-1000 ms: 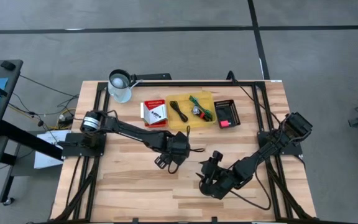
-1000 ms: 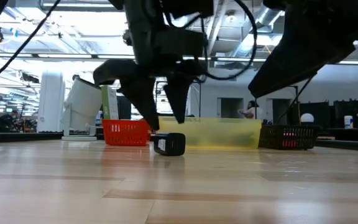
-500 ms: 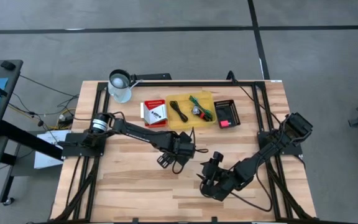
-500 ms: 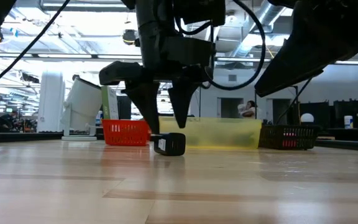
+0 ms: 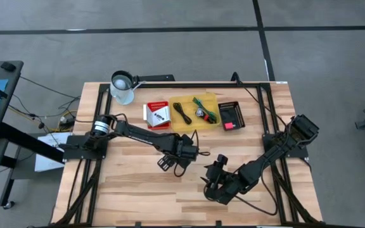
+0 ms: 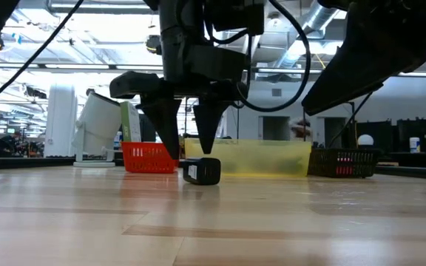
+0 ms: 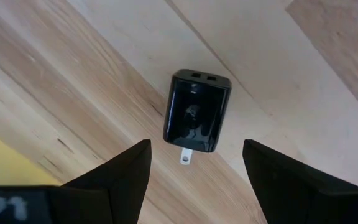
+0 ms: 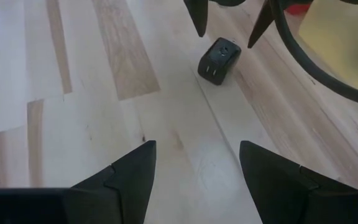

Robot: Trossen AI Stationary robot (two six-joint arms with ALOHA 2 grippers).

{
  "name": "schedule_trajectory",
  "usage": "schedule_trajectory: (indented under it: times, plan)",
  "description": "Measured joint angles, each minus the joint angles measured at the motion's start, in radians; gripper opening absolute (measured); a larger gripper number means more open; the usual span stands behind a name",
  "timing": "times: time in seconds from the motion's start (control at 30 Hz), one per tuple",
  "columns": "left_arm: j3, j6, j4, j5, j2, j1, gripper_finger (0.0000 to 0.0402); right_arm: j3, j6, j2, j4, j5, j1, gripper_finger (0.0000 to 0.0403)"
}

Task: Pick and place items into bin
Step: Put the black charger adapter into the black bin

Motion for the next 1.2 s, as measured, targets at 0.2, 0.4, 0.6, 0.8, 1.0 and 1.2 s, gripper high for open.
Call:
schedule_trajectory:
  times: [0.2, 0.4, 0.6, 0.8, 1.0, 1.2]
  plan:
    - [0.0, 0.0, 0.001, 0.023, 0.0, 0.013, 0.0248, 0.0, 0.0, 0.0, 0.0, 0.0, 0.0, 0.0228]
    - [0.0, 0.017, 0.004, 0.027, 0.0, 0.013, 0.0248, 0.0, 0.001, 0.0, 0.0, 0.0, -0.001, 0.0228]
    - [-0.046, 0.027, 0.03, 0.06, -0.001, 0.013, 0.0248, 0.0, 0.016, 0.0, 0.0, 0.0, -0.002, 0.0228]
    - [-0.054, 0.042, 0.031, 0.052, -0.001, 0.013, 0.0248, 0.0, 0.026, 0.0, 0.0, 0.001, -0.009, 0.0228]
    - [-0.054, 0.039, 0.042, 0.059, -0.001, 0.013, 0.0248, 0.0, 0.026, 0.0, 0.0, 0.001, -0.017, 0.0228]
    - [-0.054, -0.021, 0.08, 0.077, -0.001, 0.013, 0.0248, 0.0, 0.026, 0.0, 0.0, 0.0, -0.016, 0.0228]
